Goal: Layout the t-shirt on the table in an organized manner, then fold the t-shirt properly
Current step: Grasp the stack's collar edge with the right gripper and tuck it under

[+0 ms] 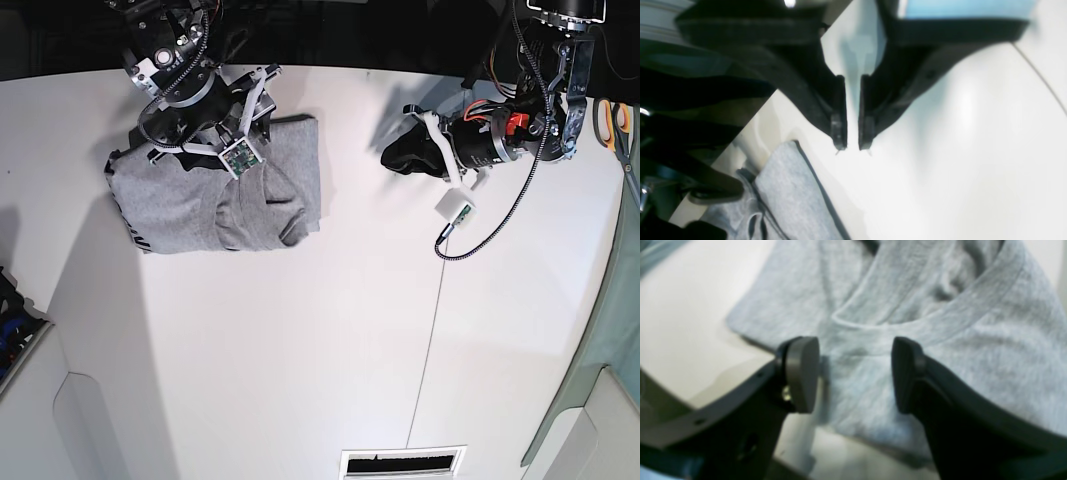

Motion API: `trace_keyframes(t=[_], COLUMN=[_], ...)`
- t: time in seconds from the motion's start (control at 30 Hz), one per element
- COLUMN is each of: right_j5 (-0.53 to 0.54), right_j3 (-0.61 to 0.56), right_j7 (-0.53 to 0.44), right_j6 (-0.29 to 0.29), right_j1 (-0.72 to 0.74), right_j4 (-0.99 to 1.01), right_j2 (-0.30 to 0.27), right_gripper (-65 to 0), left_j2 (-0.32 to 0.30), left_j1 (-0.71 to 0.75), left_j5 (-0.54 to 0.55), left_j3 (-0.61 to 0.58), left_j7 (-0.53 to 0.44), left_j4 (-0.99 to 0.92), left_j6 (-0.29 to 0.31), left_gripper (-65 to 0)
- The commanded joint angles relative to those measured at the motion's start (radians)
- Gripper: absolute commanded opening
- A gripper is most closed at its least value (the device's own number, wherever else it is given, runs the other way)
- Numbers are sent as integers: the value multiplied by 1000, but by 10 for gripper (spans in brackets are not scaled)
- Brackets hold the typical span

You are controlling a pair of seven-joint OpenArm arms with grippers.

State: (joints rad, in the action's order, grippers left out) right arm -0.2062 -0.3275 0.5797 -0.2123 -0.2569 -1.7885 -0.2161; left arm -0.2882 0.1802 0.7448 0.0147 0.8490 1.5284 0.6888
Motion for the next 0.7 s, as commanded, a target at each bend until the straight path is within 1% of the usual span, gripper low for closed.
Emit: trace_keyframes(t=[0.0,0.1,0.23,0.27,0.33,0.4,0.47,0.57,0.67], right_j5=[8,41,57,57,57,57,57,56,56], right_j3=[2,2,2,2,2,2,2,2,2], right_j7=[-19,-21,-25,-27,-27,-27,-27,-27,-26], right_j6=[8,7,8,8,9,27,36,36,36], right_j1=[20,46,66,68,68,67,68,68,68], right_j4=[2,57,90,87,80,72,61,39,16], right_j2=[-3,-3,-2,-2,-2,-2,-2,-2,-2], right_gripper=[-307,-307,-309,-329,-424,-522,-586,-649,-650], left_j2=[-5,-6,-6,-5,-5,-5,-5,-6,-6], left_j1=[-10,-5,-2,-2,-2,-2,1,5,5], left_j5=[22,21,21,21,21,21,21,21,21], left_j3=[4,4,4,4,4,4,4,4,4], left_j7=[-14,-14,-14,-14,-14,-14,-14,-14,-14], left_j4=[13,13,13,13,13,13,13,13,13], left_j6=[9,9,9,9,9,9,9,9,9], left_gripper=[-574,-574,-574,-574,-574,-574,-574,-574,-574])
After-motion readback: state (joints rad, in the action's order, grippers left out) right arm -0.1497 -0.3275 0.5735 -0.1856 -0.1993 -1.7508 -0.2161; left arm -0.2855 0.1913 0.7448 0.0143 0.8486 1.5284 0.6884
